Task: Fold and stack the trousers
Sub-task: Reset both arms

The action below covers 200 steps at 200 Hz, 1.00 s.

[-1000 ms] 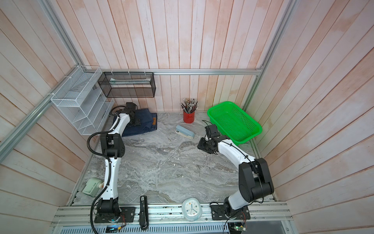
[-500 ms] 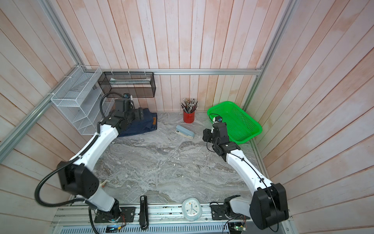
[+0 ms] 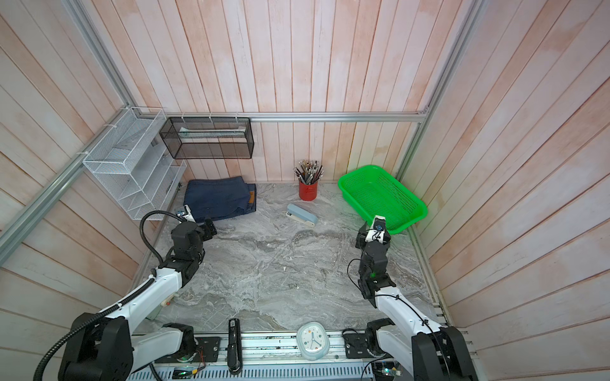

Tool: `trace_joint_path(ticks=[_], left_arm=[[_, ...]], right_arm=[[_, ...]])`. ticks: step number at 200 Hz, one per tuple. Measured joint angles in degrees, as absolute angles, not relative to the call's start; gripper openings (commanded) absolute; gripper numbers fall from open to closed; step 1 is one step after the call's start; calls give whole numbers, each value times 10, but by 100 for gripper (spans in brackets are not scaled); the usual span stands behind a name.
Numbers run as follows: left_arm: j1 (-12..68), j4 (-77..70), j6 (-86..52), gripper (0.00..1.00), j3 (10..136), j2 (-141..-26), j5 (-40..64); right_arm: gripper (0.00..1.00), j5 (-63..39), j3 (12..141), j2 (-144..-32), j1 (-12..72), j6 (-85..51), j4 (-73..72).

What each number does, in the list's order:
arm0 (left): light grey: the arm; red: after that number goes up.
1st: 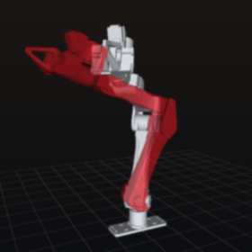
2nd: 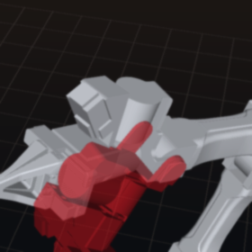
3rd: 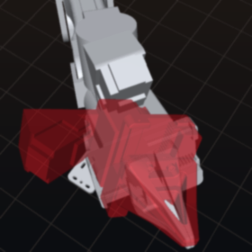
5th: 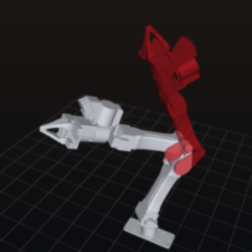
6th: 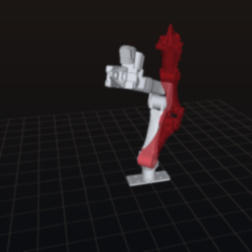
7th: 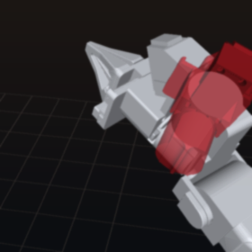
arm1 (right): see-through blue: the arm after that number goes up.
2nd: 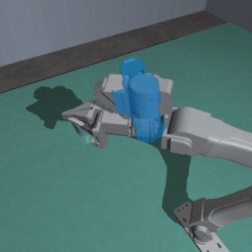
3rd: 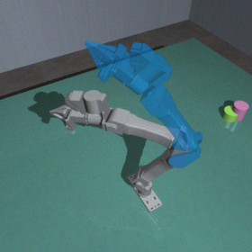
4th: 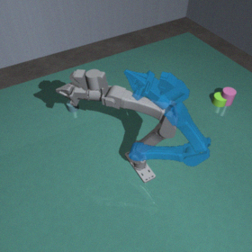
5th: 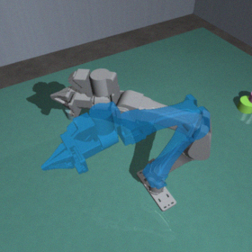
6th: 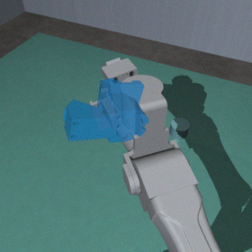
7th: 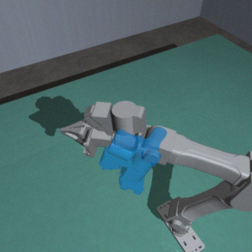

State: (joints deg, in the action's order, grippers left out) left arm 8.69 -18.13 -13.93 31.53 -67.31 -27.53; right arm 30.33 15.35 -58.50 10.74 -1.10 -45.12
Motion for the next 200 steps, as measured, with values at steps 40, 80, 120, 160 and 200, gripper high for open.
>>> trace_joint_path(ticks=[40, 80, 120, 160, 200], left_arm=[[83, -287, -157, 91, 227, -675, -320], [80, -374, -156, 91, 225, -740, -320], [66, -490, -141, 90, 217, -792, -297], [90, -496, -105, 87, 207, -761, -287], [101, -473, -84, 88, 169, -613, -308]], right_arm=[[64, 291, 121, -632, 31, -27, -530], [77, 254, 102, -746, 26, -37, -610], [98, 217, 97, -825, 26, -27, -684], [98, 192, 102, -887, 26, -23, -728], [98, 159, 124, -879, 6, -28, -720]])
